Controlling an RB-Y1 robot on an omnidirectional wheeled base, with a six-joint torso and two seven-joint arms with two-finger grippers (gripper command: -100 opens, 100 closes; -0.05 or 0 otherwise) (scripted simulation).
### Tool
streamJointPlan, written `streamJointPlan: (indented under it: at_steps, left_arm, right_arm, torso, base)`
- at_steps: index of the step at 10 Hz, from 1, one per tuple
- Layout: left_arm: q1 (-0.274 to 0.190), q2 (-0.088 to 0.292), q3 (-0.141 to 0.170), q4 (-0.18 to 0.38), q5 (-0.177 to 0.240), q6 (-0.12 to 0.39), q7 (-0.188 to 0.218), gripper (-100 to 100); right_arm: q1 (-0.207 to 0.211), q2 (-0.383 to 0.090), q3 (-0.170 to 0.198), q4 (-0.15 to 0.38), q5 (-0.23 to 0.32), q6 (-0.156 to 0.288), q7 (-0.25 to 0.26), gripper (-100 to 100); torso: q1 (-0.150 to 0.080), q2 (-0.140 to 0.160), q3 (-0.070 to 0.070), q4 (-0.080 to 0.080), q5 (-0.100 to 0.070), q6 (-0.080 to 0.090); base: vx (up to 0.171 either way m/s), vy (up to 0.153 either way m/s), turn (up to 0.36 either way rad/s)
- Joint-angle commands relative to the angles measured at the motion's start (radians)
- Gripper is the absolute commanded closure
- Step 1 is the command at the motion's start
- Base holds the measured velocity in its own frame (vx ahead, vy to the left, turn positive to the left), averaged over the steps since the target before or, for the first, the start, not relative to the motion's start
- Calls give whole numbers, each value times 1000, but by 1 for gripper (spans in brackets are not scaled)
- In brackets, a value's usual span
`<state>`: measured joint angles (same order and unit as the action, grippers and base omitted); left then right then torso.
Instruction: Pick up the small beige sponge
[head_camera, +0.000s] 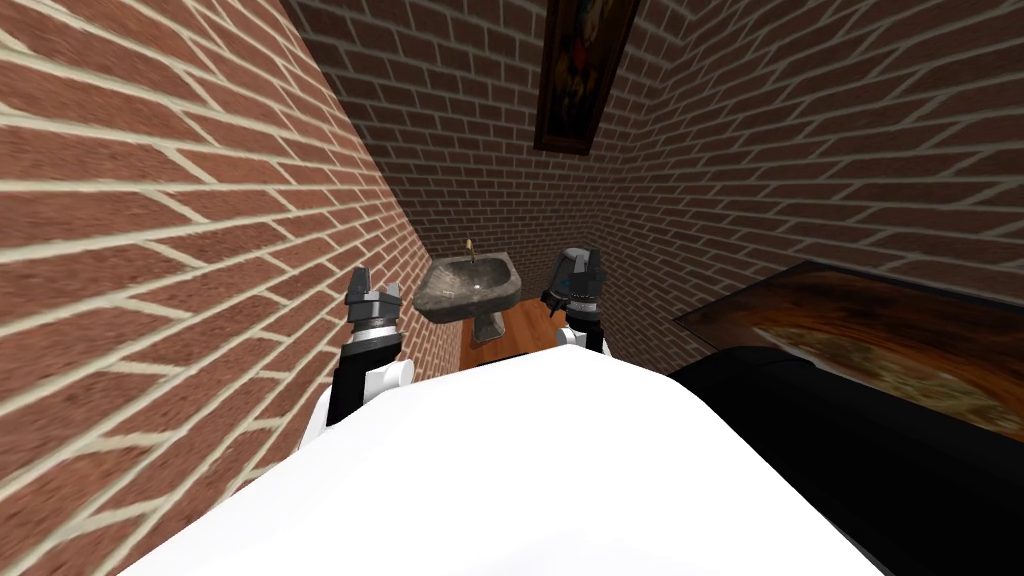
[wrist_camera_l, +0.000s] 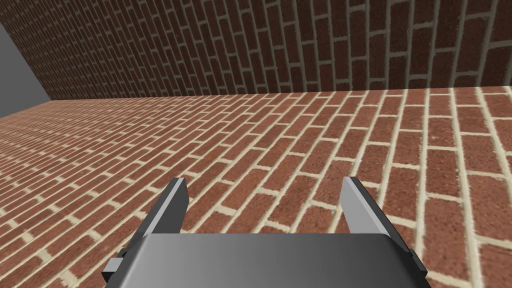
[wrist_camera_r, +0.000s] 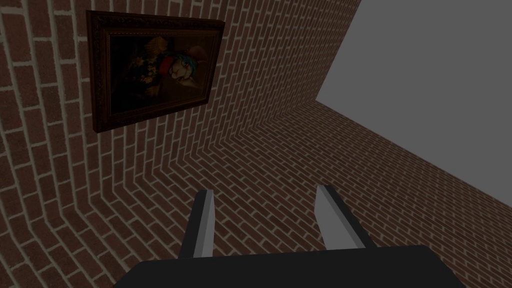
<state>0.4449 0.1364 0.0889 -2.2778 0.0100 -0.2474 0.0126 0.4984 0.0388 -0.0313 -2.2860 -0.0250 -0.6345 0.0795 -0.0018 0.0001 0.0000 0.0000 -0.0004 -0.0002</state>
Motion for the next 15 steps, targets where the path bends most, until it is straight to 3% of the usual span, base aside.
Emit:
streamJointPlan:
  at_steps: [1,11,12,15]
  left_arm:
    - [-18,12,3,-10,1,50,-8,-100]
    - [-78,56,14,-39,10,326,-30,-100]
    - [-78,56,14,-39,10,335,-30,-100]
    - [-111,75,20,-54,16,434,-39,-100]
  right_arm:
    - [0,0,0,0,0,0,0,0]
    - [0,0,0,0,0,0,0,0]
    - [0,0,0,0,0,0,0,0]
    - [0,0,0,0,0,0,0,0]
  torso:
    - [0,0,0,0,0,0]
    - [0,-1,0,0,0,0]
    - [0,0,0,0,0,0]
    - [1,-1,0,0,0,0]
  base:
    - [-1,-32,-36]
    - [2,-24,-21]
    - [-1,-10,2]
    - [10,-21,-24]
